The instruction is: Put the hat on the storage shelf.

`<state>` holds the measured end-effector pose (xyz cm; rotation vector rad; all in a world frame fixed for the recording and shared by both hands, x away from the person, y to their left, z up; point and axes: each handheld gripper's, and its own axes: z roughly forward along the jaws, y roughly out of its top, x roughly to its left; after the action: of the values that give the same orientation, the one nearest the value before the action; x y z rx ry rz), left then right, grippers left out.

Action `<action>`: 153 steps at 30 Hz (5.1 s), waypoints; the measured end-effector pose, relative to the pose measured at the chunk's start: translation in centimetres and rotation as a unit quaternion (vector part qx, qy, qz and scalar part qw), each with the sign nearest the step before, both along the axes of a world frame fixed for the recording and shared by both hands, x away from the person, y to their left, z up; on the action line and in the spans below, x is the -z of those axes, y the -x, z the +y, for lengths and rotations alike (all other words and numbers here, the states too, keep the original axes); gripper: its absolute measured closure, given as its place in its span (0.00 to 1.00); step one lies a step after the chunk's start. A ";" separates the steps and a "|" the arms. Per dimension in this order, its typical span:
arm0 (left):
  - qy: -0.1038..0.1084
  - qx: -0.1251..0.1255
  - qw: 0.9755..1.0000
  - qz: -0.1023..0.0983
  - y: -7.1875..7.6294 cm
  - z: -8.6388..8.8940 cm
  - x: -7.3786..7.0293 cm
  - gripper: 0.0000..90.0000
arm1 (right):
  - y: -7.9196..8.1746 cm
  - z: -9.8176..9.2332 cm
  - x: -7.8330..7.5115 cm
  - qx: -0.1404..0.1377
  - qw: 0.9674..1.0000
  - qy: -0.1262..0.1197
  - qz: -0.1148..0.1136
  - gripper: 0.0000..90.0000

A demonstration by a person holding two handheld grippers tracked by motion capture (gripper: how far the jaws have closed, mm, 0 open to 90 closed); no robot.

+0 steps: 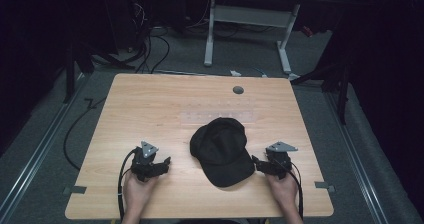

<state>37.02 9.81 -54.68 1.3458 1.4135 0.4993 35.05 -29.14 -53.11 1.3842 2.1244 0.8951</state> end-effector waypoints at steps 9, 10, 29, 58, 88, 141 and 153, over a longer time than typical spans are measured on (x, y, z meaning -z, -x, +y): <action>0.000 0.000 1.000 0.000 0.0 0.0 0.0 0.30 | 0.0 0.0 0.0 0.000 1.000 0.000 0.000 0.37; 0.000 0.000 1.000 0.000 0.0 0.0 0.0 0.30 | 0.0 0.0 0.0 0.000 1.000 0.000 0.000 0.37; 0.001 0.000 1.000 0.001 0.0 0.0 0.0 0.30 | 0.1 0.0 0.0 0.007 1.000 -0.003 0.001 0.42; -0.001 0.001 1.000 0.000 0.1 0.0 0.0 0.30 | 0.2 -1.5 -2.8 0.007 0.998 -0.067 0.010 0.47; -0.002 0.003 1.000 0.001 0.1 0.0 0.0 0.29 | -3.3 1.1 -7.2 -0.055 0.997 -0.060 0.017 0.45; 0.000 0.008 1.000 0.000 0.2 -0.1 0.0 0.30 | -9.2 5.4 -5.5 -0.098 0.993 -0.050 0.039 0.75; 0.000 0.008 1.000 0.000 0.2 -0.1 0.0 0.30 | -8.9 5.1 -5.4 -0.137 0.990 -0.034 0.023 0.91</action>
<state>36.82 9.72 -54.67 1.3562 1.4017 0.4873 43.97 -24.09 -47.67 1.1724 2.3785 1.0574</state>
